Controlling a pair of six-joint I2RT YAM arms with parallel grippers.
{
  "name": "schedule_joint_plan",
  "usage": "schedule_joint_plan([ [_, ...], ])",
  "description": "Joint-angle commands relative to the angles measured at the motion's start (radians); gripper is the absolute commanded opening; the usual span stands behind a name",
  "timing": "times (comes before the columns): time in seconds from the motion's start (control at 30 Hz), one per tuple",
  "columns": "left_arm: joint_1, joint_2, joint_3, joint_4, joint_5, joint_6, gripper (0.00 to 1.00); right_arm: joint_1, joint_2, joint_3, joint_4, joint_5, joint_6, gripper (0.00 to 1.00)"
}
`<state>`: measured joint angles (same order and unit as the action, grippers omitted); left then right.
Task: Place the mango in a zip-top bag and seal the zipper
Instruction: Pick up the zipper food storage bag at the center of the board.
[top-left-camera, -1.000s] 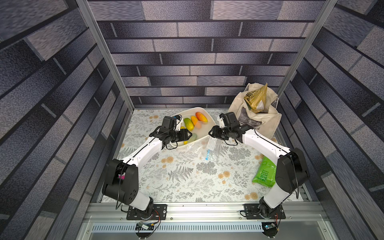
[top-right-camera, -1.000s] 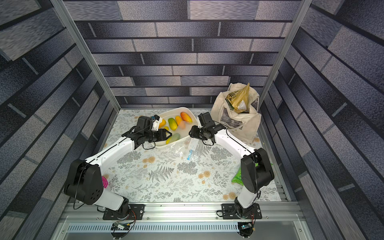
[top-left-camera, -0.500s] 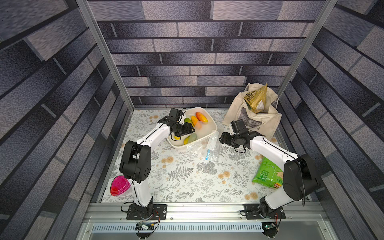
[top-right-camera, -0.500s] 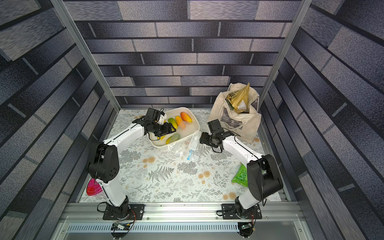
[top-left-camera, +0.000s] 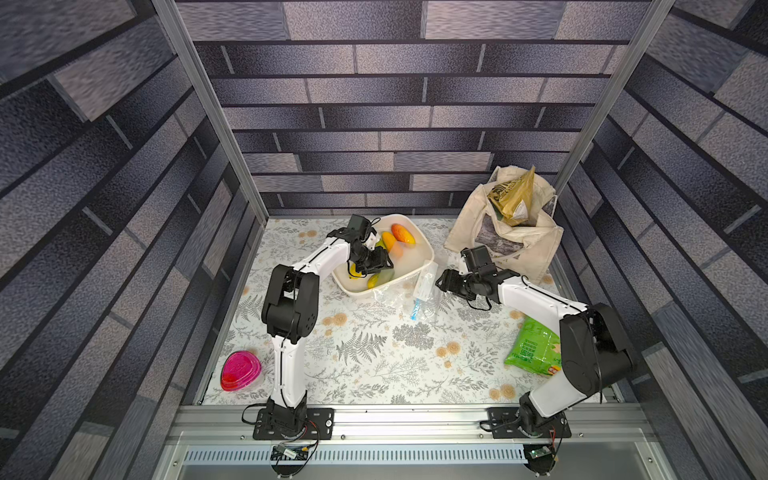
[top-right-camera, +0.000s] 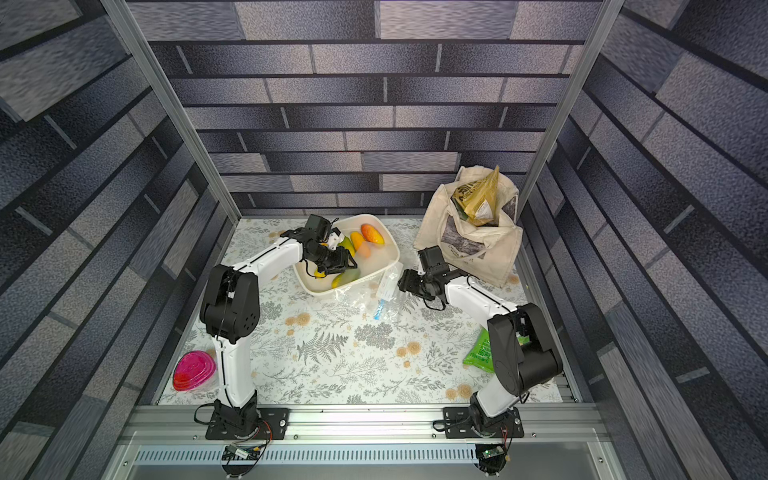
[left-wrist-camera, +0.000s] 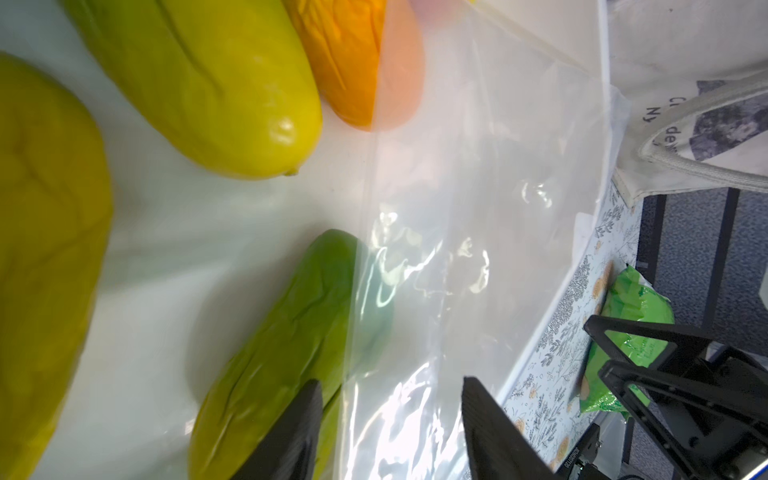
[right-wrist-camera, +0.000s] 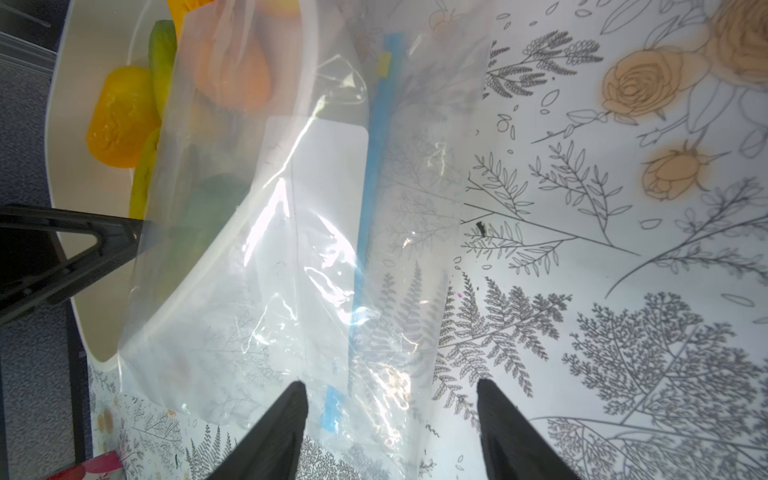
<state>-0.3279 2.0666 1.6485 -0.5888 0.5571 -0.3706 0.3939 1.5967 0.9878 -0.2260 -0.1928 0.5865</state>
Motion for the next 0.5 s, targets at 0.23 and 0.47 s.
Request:
schedule_joint_plan([
  [0.23,-0.033,0.037,0.09,-0.07,0.084,0.015,0.46,-0.055,0.028,-0.053,0.152,-0.111,0.031,0.68],
  [0.47,-0.044,0.085,0.142,-0.108,0.045,0.012,0.76,-0.056,0.116,-0.003,0.121,-0.06,0.037,0.67],
])
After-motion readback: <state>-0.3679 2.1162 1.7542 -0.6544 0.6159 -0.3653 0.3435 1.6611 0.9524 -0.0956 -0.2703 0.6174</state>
